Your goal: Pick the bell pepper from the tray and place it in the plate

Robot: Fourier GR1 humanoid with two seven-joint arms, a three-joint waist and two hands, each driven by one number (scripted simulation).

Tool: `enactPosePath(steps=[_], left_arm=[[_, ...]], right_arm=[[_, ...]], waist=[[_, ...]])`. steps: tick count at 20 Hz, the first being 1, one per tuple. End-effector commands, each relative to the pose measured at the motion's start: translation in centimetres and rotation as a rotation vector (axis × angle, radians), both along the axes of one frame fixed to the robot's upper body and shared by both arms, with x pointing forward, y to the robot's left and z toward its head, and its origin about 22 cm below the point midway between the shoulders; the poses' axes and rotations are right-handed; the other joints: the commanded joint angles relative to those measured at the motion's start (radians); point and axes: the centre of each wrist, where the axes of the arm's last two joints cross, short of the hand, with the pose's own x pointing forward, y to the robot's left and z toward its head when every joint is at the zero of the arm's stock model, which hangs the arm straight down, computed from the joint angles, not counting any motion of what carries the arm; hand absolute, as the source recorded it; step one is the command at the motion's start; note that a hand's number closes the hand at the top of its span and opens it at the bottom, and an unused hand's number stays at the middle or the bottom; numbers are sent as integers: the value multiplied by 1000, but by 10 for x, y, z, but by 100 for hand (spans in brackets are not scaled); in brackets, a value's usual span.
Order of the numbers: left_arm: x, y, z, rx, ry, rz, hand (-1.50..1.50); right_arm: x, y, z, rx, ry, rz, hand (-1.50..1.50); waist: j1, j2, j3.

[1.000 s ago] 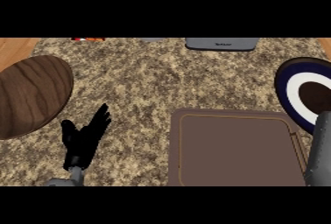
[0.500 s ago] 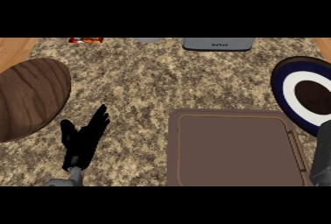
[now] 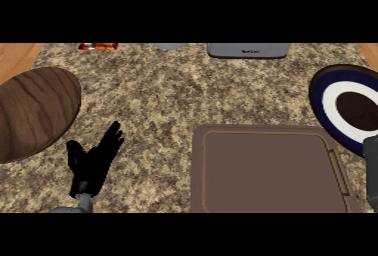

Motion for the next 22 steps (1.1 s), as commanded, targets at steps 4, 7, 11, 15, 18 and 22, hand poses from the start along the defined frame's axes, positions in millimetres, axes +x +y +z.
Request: enactPosePath(steps=[4, 7, 11, 15, 18, 22], left_arm=[[-11, 4, -4, -5, 19, -3, 0], [0, 5, 3, -9, 31, 17, 0], [-3, 1, -5, 11, 40, 41, 0], [-8, 0, 0, 0, 45, 14, 0], [3, 5, -1, 11, 34, 37, 0], [-4, 19, 6, 1, 42, 42, 0]], right_arm=[[-2, 9, 7, -178, -301, -54, -150], [-8, 17, 11, -179, -363, -36, -150], [-31, 50, -8, -114, -418, 48, -150], [-57, 89, -14, -84, -474, 164, -150], [-86, 116, -25, -60, -467, 238, -150], [-101, 132, -33, -67, -443, 275, -150]], waist=[[-7, -7, -2], [-16, -7, -3], [-30, -11, -4], [-31, -13, -4], [-36, -11, -6], [-23, -10, -6]])
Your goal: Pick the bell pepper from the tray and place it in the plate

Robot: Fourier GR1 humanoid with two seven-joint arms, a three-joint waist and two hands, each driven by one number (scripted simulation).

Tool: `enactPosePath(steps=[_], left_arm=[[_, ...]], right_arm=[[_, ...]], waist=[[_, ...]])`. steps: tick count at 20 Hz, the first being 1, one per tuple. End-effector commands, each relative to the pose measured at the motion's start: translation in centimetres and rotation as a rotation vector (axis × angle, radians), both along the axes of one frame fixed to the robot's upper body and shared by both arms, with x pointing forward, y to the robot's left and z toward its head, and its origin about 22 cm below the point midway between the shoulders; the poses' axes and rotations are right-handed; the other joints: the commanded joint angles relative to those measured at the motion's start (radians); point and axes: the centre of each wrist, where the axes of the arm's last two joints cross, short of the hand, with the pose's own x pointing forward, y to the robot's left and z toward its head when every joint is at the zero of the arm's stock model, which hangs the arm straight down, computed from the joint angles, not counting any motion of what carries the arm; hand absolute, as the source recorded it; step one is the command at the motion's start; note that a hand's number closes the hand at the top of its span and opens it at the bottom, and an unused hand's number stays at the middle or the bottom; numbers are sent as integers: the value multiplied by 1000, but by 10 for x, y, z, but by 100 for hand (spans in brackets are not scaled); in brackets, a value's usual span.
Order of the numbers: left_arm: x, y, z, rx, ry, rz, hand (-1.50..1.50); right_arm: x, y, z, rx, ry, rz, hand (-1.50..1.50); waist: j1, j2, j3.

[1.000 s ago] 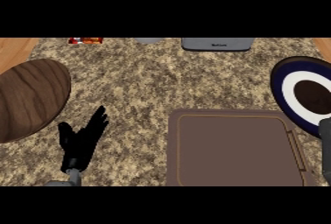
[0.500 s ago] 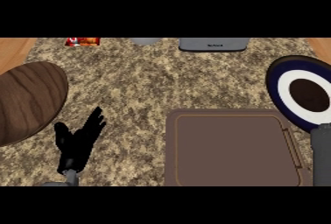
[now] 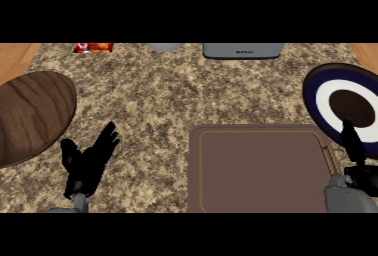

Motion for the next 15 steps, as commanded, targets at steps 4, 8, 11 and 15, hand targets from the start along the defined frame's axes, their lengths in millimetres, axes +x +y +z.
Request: enactPosePath(steps=[4, 8, 11, 15], left_arm=[[-3, -6, -3, 16, 12, 2, 0], [3, -6, 0, -15, 1, -12, 0], [-3, 8, -13, 1, 2, 12, 0], [4, -2, -9, 17, -1, 1, 0]], right_arm=[[-27, 31, -26, 5, 55, 45, -150], [-45, 36, -33, 34, 81, 59, -150], [-43, 42, -39, 59, 103, 80, -150], [-28, 43, -40, 57, 107, 85, -150]], waist=[[4, 2, -2], [0, 1, -3], [0, 2, -2], [1, 2, -2]])
